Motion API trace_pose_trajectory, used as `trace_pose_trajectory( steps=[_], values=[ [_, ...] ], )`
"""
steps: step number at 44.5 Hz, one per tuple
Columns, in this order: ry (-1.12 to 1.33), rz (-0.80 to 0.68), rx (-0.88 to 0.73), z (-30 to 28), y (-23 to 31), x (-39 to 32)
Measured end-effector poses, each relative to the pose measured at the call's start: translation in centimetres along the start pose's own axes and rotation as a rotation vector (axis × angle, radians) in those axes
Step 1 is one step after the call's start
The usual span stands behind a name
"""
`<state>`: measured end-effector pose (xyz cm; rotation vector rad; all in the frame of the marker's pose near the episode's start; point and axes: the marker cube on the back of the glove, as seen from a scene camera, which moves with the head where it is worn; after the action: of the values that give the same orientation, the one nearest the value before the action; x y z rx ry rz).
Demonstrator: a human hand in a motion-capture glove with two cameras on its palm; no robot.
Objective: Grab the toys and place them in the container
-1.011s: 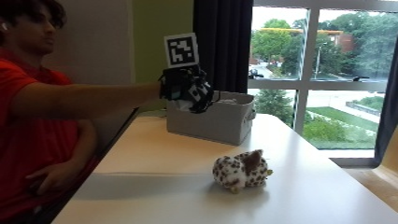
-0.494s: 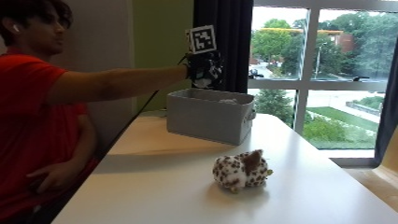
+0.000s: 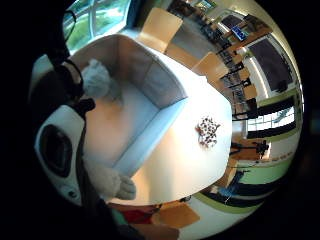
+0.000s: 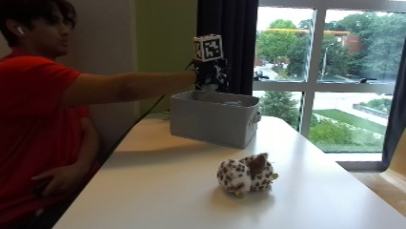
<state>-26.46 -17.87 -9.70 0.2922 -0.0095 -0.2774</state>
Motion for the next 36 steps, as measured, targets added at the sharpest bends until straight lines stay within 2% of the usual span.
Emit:
trace_pose_trajectory(
  steps=[4,11,16,25,36],
  values=[
    [-0.021,-0.011,-0.036,-0.2,0.2,0.1],
    [-0.004,-0.075,-0.234,0.1,1.4,0.9],
    [0.005,-0.081,-0.222,-0.1,2.2,2.7],
    [0.022,-0.005,-0.230,0.1,4.3,8.1],
    [0.078,0.093,-0.236,1.3,8.2,17.2]
  ],
)
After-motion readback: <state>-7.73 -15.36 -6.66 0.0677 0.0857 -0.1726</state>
